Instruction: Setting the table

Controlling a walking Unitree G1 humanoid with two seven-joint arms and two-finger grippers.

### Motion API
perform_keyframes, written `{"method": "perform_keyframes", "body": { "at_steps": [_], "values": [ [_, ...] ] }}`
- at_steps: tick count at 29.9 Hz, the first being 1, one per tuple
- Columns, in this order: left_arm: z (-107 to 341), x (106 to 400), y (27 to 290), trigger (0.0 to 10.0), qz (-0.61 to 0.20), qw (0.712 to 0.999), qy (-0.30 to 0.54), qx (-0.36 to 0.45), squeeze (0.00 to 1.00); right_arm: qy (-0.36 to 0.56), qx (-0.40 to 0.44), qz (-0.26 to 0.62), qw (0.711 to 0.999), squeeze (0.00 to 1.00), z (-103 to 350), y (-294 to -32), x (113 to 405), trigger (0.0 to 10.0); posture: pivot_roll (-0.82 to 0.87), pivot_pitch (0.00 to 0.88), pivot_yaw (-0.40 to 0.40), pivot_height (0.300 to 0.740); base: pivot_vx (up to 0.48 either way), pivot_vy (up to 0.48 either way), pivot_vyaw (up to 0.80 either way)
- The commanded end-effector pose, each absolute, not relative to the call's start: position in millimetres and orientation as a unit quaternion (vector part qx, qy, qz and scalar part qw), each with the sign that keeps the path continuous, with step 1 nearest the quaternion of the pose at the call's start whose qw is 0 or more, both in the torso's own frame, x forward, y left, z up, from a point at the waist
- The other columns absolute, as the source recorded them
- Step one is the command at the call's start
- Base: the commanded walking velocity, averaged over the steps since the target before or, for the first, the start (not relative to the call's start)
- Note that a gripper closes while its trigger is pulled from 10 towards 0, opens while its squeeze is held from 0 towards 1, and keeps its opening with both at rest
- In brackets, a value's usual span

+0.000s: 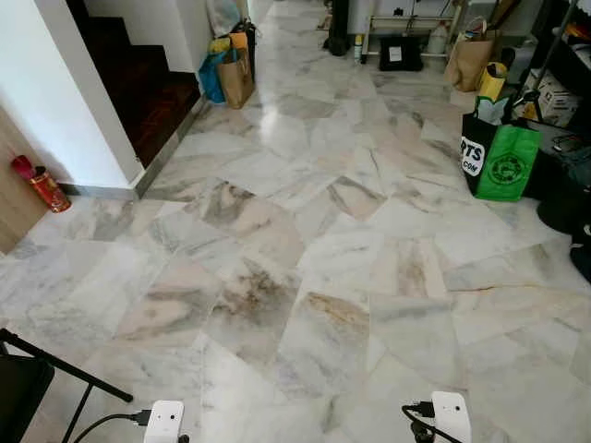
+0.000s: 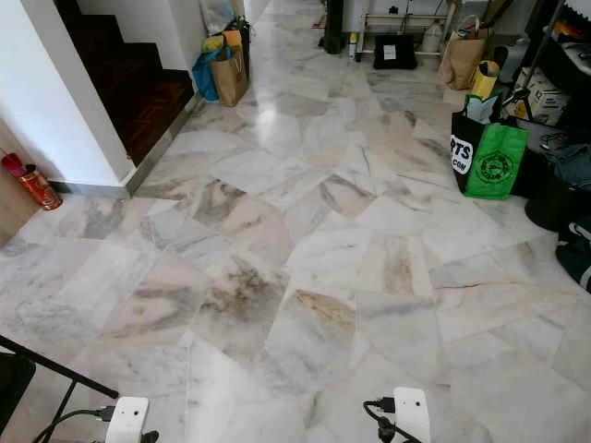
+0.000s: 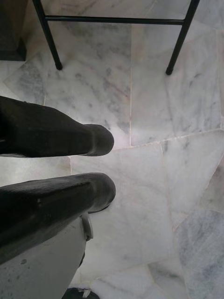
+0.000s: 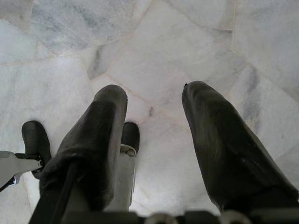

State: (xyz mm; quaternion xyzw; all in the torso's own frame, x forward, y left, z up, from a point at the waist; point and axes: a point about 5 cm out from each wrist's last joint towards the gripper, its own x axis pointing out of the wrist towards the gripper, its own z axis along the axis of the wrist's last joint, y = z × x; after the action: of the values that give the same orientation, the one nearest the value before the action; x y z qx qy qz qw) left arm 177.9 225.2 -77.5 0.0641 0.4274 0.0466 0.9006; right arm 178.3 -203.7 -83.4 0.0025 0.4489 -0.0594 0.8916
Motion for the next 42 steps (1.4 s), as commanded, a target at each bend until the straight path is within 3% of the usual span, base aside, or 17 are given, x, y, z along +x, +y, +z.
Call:
{"method": "perform_keyframes", "body": {
  "at_steps": [1,26,34,42],
  "values": [
    [-81.1,177.1,219.4,10.0,0.066,0.888,0.454,0.011,0.0,0.448,0.063,-0.009,0.892,0.0,-74.9,-198.5,197.9,10.0,-0.03,0.0,-0.033,0.74,0.0,0.0,0.0],
    [-81.8,173.7,224.1,10.0,0.067,0.884,0.462,0.029,0.0,0.446,0.086,-0.004,0.891,0.0,-75.2,-194.6,198.1,10.0,0.0,0.014,-0.039,0.74,0.0,0.0,0.0],
    [-82.6,173.5,220.8,10.0,0.052,0.883,0.466,0.028,0.0,0.455,0.084,-0.017,0.886,0.0,-74.9,-216.0,191.0,10.0,-0.01,0.026,-0.04,0.74,0.0,0.0,-0.79],
    [-82.5,173.4,220.6,10.0,0.037,0.883,0.464,0.052,0.0,0.461,0.083,-0.017,0.883,0.0,-76.4,-218.9,186.6,10.0,-0.01,0.042,-0.042,0.74,0.0,-0.095,-0.79]
  ]
}}
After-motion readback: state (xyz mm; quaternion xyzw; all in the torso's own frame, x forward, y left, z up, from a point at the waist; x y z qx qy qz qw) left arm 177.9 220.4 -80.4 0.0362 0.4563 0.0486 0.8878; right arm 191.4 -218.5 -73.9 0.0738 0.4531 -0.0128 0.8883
